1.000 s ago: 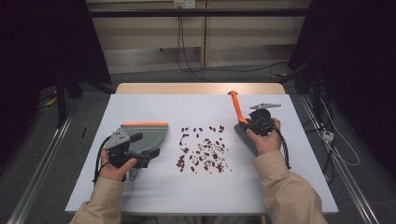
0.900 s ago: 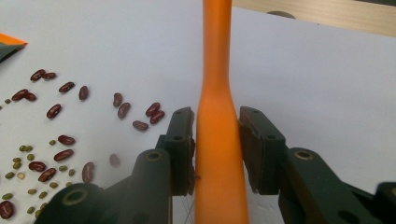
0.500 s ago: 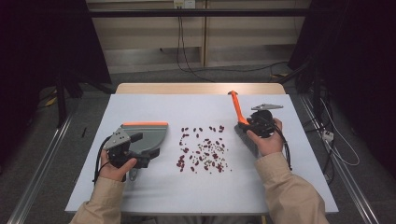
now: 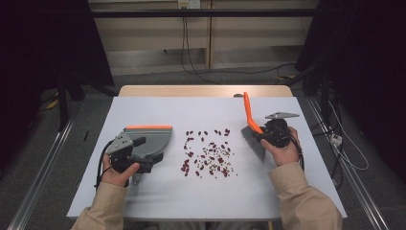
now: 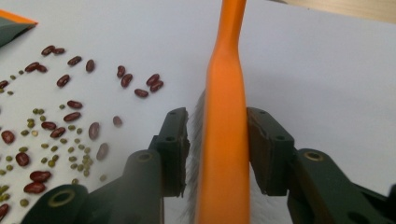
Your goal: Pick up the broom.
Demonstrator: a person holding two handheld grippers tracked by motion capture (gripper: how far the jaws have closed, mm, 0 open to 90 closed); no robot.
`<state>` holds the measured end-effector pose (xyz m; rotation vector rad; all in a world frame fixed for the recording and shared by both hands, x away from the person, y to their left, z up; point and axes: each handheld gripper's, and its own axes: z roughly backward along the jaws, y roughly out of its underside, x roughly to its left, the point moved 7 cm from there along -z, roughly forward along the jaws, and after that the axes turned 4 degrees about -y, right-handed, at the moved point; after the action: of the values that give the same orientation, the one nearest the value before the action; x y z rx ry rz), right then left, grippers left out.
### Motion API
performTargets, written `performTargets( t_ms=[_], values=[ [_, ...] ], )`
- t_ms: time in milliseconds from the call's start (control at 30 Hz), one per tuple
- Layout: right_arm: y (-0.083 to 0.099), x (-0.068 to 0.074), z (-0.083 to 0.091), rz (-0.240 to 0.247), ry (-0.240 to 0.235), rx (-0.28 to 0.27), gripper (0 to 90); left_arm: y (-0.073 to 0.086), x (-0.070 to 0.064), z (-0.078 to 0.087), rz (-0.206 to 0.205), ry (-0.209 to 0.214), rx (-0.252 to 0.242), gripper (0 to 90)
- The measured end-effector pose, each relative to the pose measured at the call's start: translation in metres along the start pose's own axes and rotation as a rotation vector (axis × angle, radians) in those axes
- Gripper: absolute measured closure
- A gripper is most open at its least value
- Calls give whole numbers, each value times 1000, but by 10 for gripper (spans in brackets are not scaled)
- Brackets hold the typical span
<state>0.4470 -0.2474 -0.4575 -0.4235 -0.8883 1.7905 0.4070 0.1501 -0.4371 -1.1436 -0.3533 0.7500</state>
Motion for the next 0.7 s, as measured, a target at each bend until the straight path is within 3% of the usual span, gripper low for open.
performTargets(
  t_ms=[233,333,533,700],
  values=[
    [6,2,-6,37,2,27,676,0,0,-1,1,-2,1,50],
    [7,1,-8,5,8,20,706,0,1,1,-2,-4,-1,51],
    [9,6,-6,-16,-25,25,711,1,1,0,-1,-7,2,52],
    [9,4,-5,-37,-12,23,712,0,1,1,2,-9,-5,53]
  ],
)
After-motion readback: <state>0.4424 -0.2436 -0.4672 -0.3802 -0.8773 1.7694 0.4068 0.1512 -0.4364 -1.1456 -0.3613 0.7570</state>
